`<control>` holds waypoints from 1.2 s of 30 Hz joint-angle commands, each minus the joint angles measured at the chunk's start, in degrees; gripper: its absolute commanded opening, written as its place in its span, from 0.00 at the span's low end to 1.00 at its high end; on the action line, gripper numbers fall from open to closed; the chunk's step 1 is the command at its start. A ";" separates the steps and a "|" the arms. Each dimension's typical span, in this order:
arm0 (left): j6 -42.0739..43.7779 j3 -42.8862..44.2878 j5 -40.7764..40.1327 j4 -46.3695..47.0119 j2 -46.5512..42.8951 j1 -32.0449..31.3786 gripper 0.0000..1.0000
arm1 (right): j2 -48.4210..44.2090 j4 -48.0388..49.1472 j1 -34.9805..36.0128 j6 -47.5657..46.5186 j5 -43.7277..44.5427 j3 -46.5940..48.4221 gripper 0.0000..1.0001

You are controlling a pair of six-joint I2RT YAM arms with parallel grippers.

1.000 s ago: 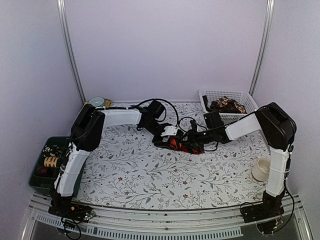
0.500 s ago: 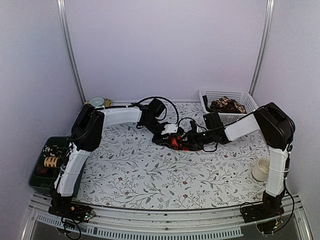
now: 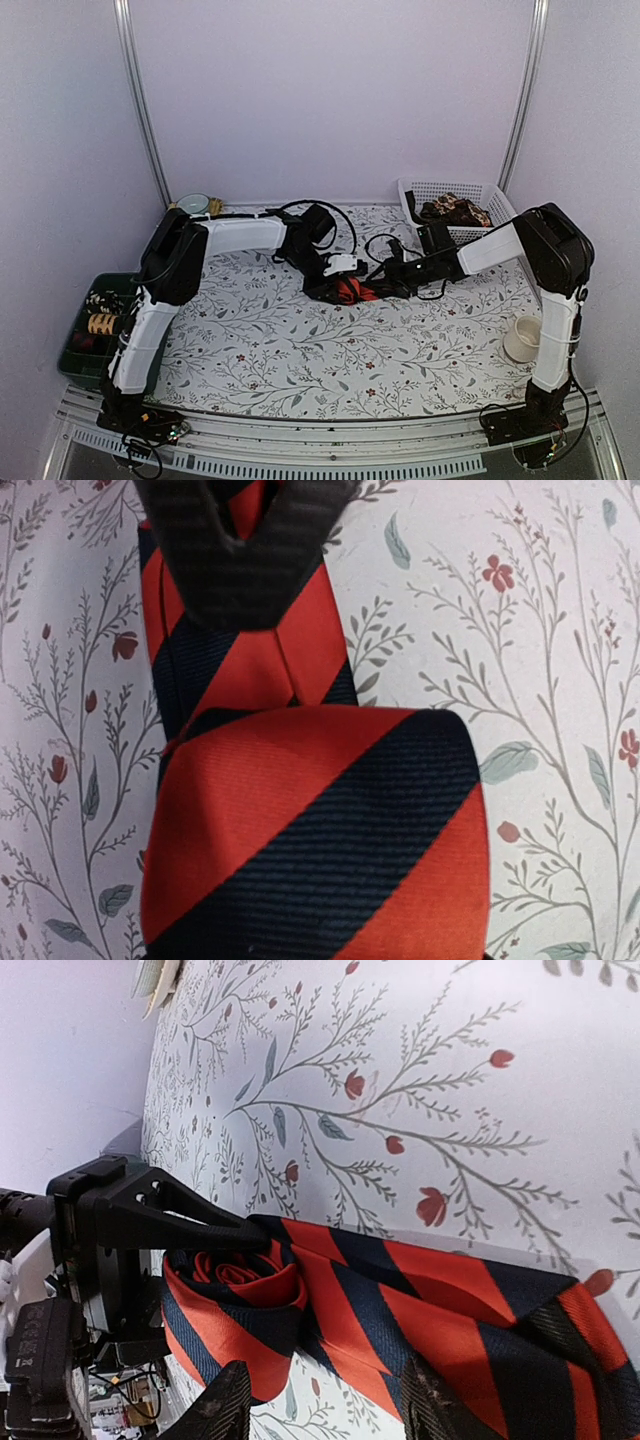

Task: Roll the ties
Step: Roll the tie at the center of the board.

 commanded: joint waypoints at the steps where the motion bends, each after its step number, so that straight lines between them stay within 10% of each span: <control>1: -4.16 -1.64 -4.42 -6.58 -2.34 -0.54 0.49 | -5.29 -4.14 -2.92 -4.01 -0.37 0.65 0.51; 36: -8.22 -4.19 -7.37 -4.91 -5.76 -1.46 0.44 | 3.96 -0.51 -4.86 -6.15 -4.04 6.29 0.47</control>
